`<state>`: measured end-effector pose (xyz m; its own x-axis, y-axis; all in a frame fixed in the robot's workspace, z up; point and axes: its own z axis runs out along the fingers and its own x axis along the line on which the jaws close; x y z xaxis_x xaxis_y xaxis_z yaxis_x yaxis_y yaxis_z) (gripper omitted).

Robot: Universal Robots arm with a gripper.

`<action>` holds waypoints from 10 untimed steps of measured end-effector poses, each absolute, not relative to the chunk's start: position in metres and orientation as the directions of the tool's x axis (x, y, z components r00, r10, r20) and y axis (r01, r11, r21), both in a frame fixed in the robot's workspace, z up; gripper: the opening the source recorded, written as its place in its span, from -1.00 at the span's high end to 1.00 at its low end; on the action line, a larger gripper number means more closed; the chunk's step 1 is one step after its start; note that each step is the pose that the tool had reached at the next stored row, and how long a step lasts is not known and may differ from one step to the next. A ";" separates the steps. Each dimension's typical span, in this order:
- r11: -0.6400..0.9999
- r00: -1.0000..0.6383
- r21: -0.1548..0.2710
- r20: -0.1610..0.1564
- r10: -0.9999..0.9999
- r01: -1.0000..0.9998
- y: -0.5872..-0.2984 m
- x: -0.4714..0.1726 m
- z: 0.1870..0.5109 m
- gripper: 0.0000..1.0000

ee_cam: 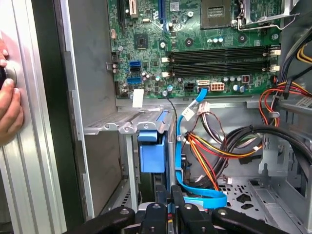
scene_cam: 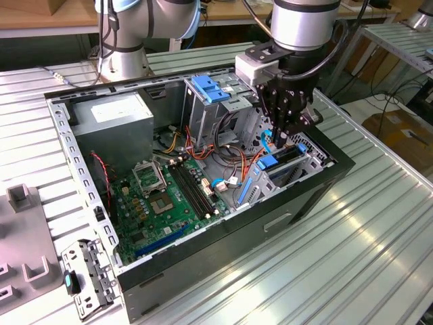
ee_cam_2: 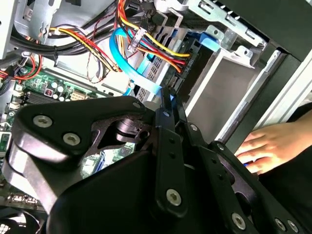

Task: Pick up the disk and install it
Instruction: 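Insert the second disk wire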

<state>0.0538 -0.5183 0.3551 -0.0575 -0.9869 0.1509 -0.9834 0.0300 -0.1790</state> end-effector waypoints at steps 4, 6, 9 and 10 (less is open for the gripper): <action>0.040 -0.057 -0.177 0.097 -0.994 -0.983 -0.523 0.054 0.355 0.68; 0.043 -0.058 -0.176 0.080 -0.995 -0.983 -0.530 0.054 0.355 0.68; 0.045 -0.058 -0.176 0.068 -0.996 -0.983 -0.540 0.054 0.355 0.68; 0.047 -0.057 -0.176 0.054 -0.997 -0.983 -0.541 0.054 0.355 0.68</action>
